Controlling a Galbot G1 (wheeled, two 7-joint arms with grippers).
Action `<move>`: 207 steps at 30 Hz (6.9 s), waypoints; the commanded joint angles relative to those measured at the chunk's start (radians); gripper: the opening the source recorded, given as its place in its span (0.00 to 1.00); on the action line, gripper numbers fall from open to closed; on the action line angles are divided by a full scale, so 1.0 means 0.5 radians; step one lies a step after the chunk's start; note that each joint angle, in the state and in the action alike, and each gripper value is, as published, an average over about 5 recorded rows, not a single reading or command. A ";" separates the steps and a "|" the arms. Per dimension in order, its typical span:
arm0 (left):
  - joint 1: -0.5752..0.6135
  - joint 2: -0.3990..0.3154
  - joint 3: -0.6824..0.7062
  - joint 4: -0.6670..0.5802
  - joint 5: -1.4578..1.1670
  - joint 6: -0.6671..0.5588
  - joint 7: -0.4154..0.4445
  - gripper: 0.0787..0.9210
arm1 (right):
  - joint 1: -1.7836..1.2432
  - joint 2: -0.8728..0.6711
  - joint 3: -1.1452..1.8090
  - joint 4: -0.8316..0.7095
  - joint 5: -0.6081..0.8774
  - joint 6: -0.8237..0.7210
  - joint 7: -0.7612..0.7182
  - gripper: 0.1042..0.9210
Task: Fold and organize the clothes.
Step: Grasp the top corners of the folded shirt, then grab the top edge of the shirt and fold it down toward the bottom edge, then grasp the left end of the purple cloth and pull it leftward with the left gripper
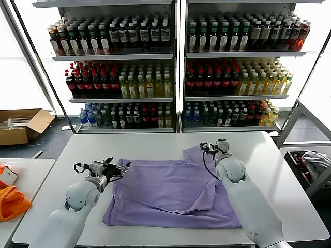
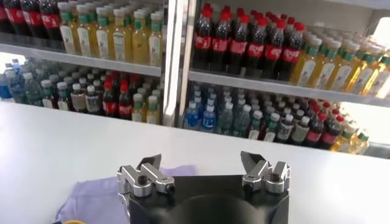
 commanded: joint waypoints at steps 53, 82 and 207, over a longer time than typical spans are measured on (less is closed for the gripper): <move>0.048 -0.119 0.037 0.049 0.040 -0.192 0.055 0.01 | -0.166 0.069 0.094 0.067 -0.003 0.038 0.025 0.00; 0.596 0.035 -0.229 -0.582 0.152 -0.467 0.089 0.01 | -0.883 0.089 0.287 1.056 -0.203 0.176 0.057 0.00; 1.357 -0.694 -0.603 -0.862 0.465 -0.288 -0.097 0.88 | -1.637 -0.059 0.562 1.596 -0.250 0.295 0.213 0.88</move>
